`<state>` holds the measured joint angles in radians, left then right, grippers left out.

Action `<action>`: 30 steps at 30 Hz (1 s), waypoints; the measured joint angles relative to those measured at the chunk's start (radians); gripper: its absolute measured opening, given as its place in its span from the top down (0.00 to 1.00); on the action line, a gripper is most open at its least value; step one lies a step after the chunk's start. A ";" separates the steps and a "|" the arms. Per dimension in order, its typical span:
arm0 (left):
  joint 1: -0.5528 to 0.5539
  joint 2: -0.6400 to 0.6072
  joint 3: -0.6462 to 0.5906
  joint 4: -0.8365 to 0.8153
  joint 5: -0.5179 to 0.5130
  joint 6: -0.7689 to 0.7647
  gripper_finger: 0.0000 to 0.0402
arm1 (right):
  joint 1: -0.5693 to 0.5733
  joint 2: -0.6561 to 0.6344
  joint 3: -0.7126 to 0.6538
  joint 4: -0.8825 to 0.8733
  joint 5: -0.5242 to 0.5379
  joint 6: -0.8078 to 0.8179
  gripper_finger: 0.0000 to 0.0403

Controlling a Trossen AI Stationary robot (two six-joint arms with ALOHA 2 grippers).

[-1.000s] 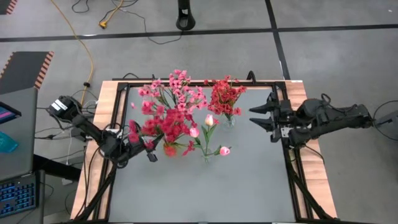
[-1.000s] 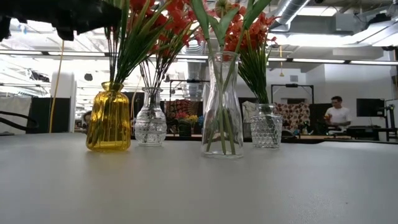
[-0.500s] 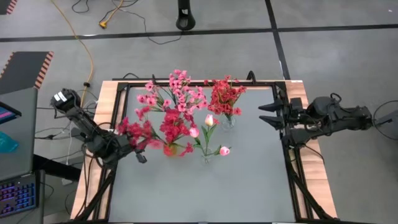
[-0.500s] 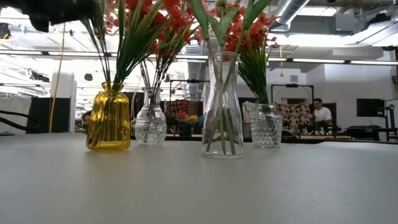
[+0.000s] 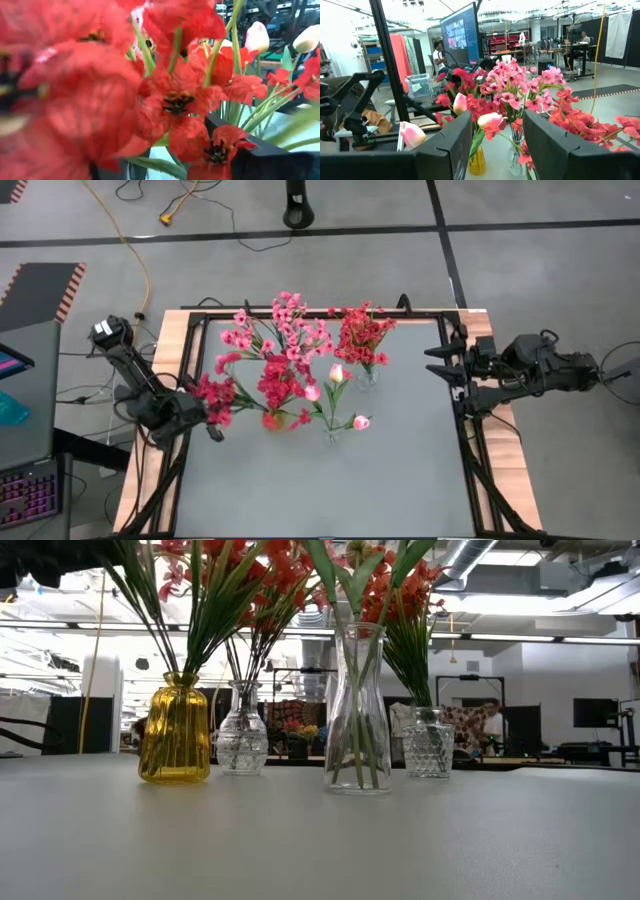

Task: Sort flowers into vase by color
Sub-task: Put the red flowers into the yellow vase

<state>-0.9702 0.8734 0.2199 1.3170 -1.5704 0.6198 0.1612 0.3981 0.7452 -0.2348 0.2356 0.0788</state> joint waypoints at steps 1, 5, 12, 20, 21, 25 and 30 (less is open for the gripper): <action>-0.004 -0.006 0.002 0.000 0.000 0.011 0.60 | 0.000 0.000 0.000 0.000 0.000 0.000 0.50; -0.026 -0.036 0.002 0.000 -0.001 0.051 0.59 | 0.000 0.000 0.000 0.003 0.000 0.000 0.50; -0.105 -0.078 0.002 -0.002 0.012 -0.038 0.59 | 0.000 0.000 0.000 0.001 0.000 -0.001 0.50; -0.231 -0.076 0.002 -0.044 0.005 -0.230 0.59 | 0.000 0.000 0.000 -0.037 0.000 0.000 0.50; -0.241 -0.076 0.002 -0.044 0.002 -0.255 0.59 | 0.000 0.000 0.000 -0.038 0.000 0.000 0.50; -0.256 -0.076 0.002 -0.045 0.001 -0.293 0.59 | 0.000 0.000 0.000 -0.038 0.000 0.000 0.50; -0.256 -0.076 0.002 -0.044 -0.001 -0.305 0.59 | 0.000 0.000 0.000 -0.044 0.000 0.000 0.50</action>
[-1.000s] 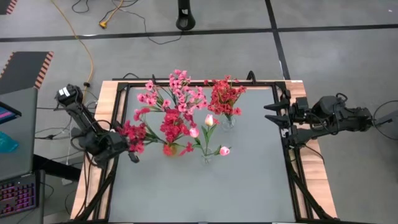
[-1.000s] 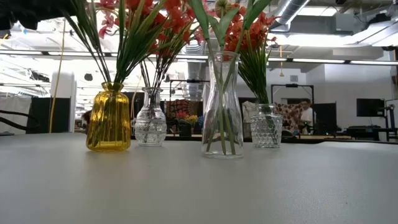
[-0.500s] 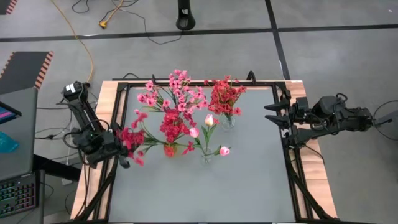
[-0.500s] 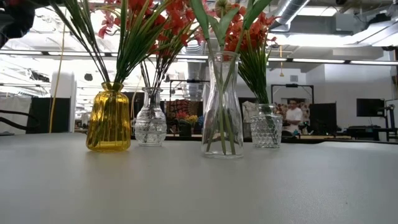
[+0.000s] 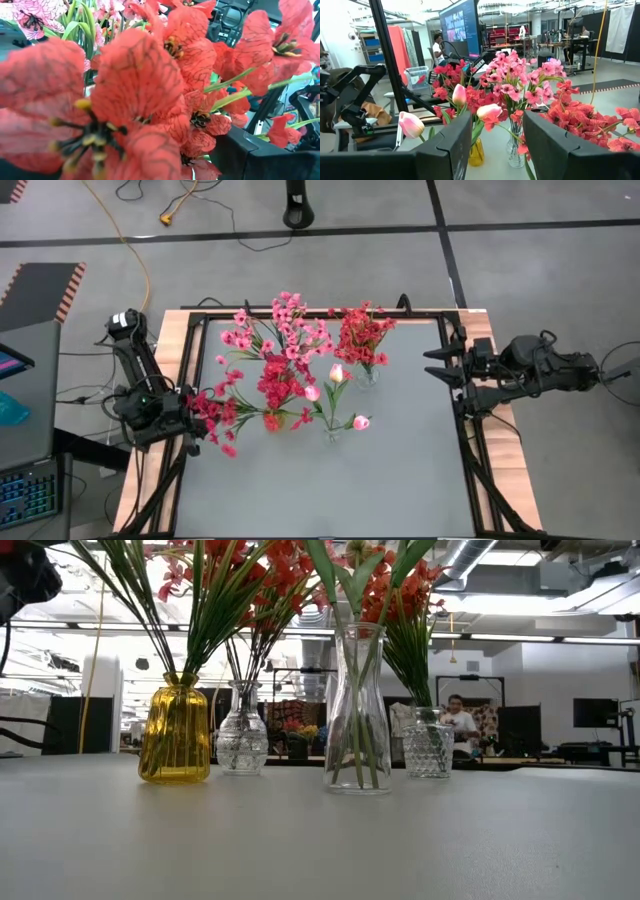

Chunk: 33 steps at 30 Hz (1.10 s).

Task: Sort flowers into vase by color
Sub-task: Put the red flowers into the yellow vase

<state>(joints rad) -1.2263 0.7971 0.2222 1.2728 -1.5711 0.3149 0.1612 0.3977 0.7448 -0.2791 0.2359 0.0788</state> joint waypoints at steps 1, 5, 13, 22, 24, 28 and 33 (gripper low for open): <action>0.000 0.000 0.000 0.000 0.000 -0.004 0.59 | 0.000 0.000 0.000 -0.003 0.000 0.000 0.50; 0.000 0.000 0.000 0.000 0.000 -0.001 0.59 | 0.000 0.000 0.000 -0.005 0.000 0.000 0.50; 0.000 0.000 0.000 -0.003 0.000 -0.004 0.59 | -0.007 -0.031 -0.001 -0.022 -0.001 0.036 0.50; 0.093 0.000 0.000 -0.018 0.158 0.013 0.59 | -0.046 -0.176 -0.192 0.028 -0.003 0.026 0.50; 0.130 0.001 0.000 -0.038 0.212 0.013 0.59 | -0.063 -0.207 -0.278 0.097 -0.005 0.057 0.50; 0.203 0.000 0.000 -0.113 0.282 -0.020 0.59 | -0.107 -0.269 -0.421 0.178 -0.038 0.105 0.50; 0.280 0.000 0.000 -0.209 0.384 -0.087 0.59 | -0.175 -0.355 -0.540 0.258 -0.156 0.135 0.50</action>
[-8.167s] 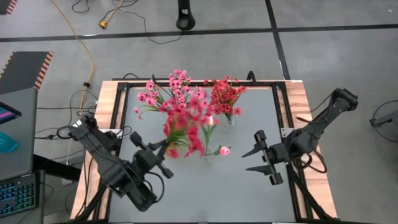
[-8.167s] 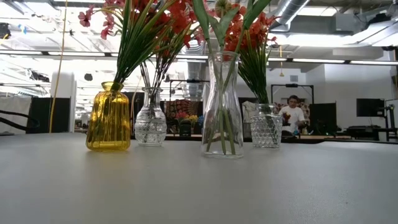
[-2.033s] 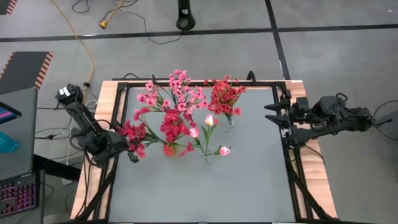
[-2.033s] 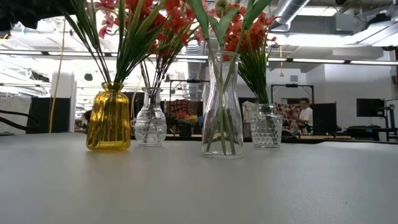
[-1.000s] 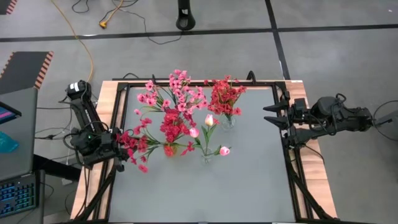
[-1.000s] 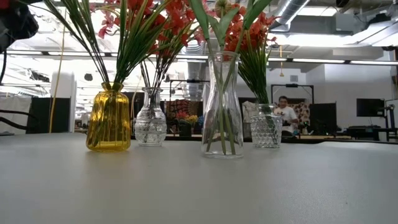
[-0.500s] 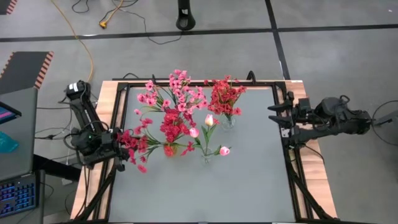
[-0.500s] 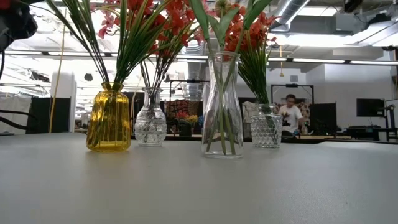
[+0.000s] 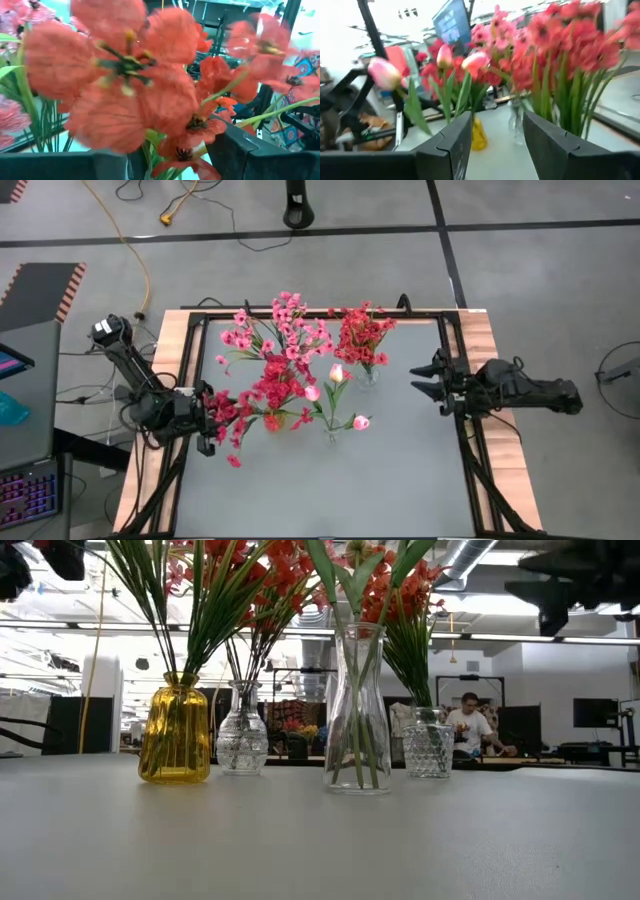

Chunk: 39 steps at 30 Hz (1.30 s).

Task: Sort flowers into vase by color
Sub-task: Put the red flowers into the yellow vase

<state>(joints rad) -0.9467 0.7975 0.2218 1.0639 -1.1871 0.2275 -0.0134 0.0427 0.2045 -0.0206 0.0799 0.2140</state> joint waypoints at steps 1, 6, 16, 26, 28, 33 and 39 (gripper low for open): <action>0.011 0.000 0.000 -0.017 0.014 -0.010 0.59 | -0.013 -0.016 -0.013 0.005 -0.015 -0.001 0.50; 0.038 0.000 0.000 -0.073 0.032 -0.036 0.59 | -0.077 -0.036 -0.089 0.004 -0.030 -0.001 0.50; 0.171 -0.009 0.000 -0.165 0.221 -0.081 0.59 | -0.154 -0.040 -0.196 0.137 -0.112 0.025 0.50; 0.333 -0.019 0.000 -0.272 0.327 0.009 0.59 | -0.173 -0.040 -0.196 0.116 -0.110 0.048 0.50; 0.364 -0.039 0.000 -0.299 0.379 0.028 0.59 | -0.173 -0.040 -0.196 0.098 -0.108 0.045 0.50; 0.468 -0.122 0.000 -0.405 0.504 0.049 0.59 | -0.173 -0.040 -0.197 0.055 -0.103 0.022 0.50; 0.593 -0.263 0.000 -0.669 0.590 -0.005 0.59 | -0.173 -0.040 -0.197 0.046 -0.095 0.022 0.50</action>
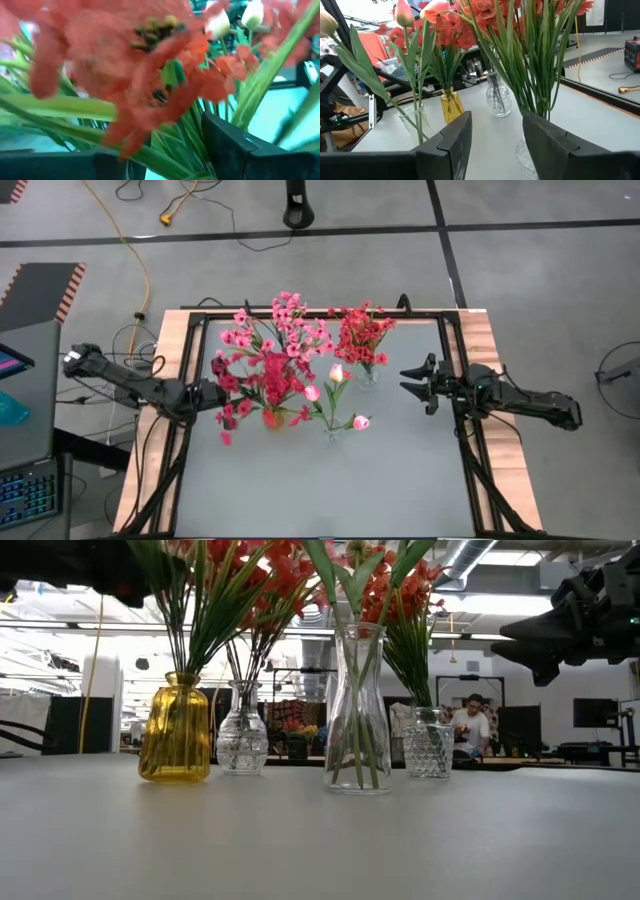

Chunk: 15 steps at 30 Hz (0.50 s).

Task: Sort flowers into vase by color
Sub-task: Put the red flowers into the yellow vase

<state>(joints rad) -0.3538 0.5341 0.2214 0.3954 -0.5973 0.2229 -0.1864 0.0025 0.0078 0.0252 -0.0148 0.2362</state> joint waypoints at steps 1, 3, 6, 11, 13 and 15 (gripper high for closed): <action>0.018 -0.024 0.000 -0.037 0.029 -0.010 0.59 | 0.000 0.000 0.000 -0.001 0.000 0.000 0.50; 0.052 -0.069 0.000 -0.099 0.091 -0.022 0.59 | 0.000 0.000 0.000 -0.003 0.013 0.000 0.50; 0.095 -0.129 0.000 -0.181 0.153 -0.043 0.59 | 0.000 0.000 0.000 -0.005 0.023 0.000 0.50; 0.139 -0.188 0.000 -0.297 0.238 -0.094 0.59 | 0.000 0.000 -0.001 -0.006 0.026 0.000 0.50; 0.146 -0.196 0.000 -0.334 0.270 -0.110 0.59 | 0.000 0.000 -0.001 -0.006 0.027 0.000 0.50; 0.148 -0.197 0.000 -0.355 0.287 -0.113 0.59 | 0.000 0.000 -0.001 -0.007 0.027 0.000 0.50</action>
<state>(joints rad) -0.2062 0.3370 0.2214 0.0400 -0.3101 0.1099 -0.1860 0.0025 0.0071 0.0185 0.0124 0.2363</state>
